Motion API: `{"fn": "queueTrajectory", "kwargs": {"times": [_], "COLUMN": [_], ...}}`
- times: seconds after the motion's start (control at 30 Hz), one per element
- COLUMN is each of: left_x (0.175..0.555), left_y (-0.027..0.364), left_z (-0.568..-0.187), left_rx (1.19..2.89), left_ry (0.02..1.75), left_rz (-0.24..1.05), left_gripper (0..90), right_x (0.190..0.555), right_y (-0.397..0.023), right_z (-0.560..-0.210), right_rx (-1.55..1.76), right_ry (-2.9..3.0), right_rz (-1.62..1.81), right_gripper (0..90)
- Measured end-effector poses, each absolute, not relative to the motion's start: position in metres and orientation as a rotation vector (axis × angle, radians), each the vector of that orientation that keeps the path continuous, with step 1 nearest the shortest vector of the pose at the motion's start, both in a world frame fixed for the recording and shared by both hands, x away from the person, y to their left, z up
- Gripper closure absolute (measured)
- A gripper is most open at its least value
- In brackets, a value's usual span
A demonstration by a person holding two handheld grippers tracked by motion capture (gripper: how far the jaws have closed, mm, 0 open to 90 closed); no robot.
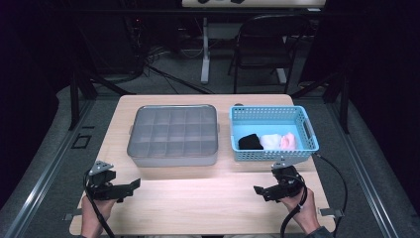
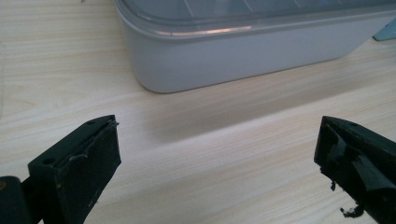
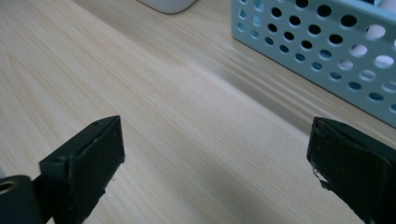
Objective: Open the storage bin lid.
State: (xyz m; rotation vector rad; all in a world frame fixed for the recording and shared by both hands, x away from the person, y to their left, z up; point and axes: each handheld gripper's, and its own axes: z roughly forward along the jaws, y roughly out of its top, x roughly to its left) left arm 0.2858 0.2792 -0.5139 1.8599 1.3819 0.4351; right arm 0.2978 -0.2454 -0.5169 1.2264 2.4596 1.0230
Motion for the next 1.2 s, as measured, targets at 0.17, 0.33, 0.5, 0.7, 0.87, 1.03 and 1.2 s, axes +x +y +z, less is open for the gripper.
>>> {"fn": "queueTrajectory", "kwargs": {"times": [0.17, 0.33, 0.5, 0.7, 0.87, 1.03, 1.2], "left_x": [0.291, 0.296, 0.306, 0.325, 0.342, 0.357, 0.366], "left_y": [0.285, 0.291, 0.294, 0.292, 0.291, 0.292, 0.297], "left_z": [-0.506, -0.500, -0.496, -0.488, -0.485, -0.482, -0.479], "left_rx": [1.842, 1.815, 1.815, 1.803, 1.810, 1.818, 1.800], "left_ry": [1.388, 1.385, 1.381, 1.363, 1.362, 1.372, 1.384], "left_rz": [0.436, 0.438, 0.418, 0.424, 0.408, 0.395, 0.395], "left_gripper": [0.3, 0.2, 0.2, 0.2, 0.2, 0.3, 0.5], "right_x": [0.299, 0.300, 0.309, 0.321, 0.335, 0.353, 0.372], "right_y": [-0.240, -0.235, -0.228, -0.214, -0.197, -0.185, -0.171], "right_z": [-0.510, -0.502, -0.489, -0.473, -0.462, -0.451, -0.446], "right_rx": [1.223, 1.196, 1.203, 1.175, 1.152, 1.146, 1.162], "right_ry": [2.459, 2.455, 2.451, 2.444, 2.453, 2.452, 2.475], "right_rz": [1.054, 1.078, 1.139, 1.187, 1.188, 1.212, 1.213], "right_gripper": [0.3, 0.5, 0.4, 1.6, 3.0, 3.8, 5.7]}}
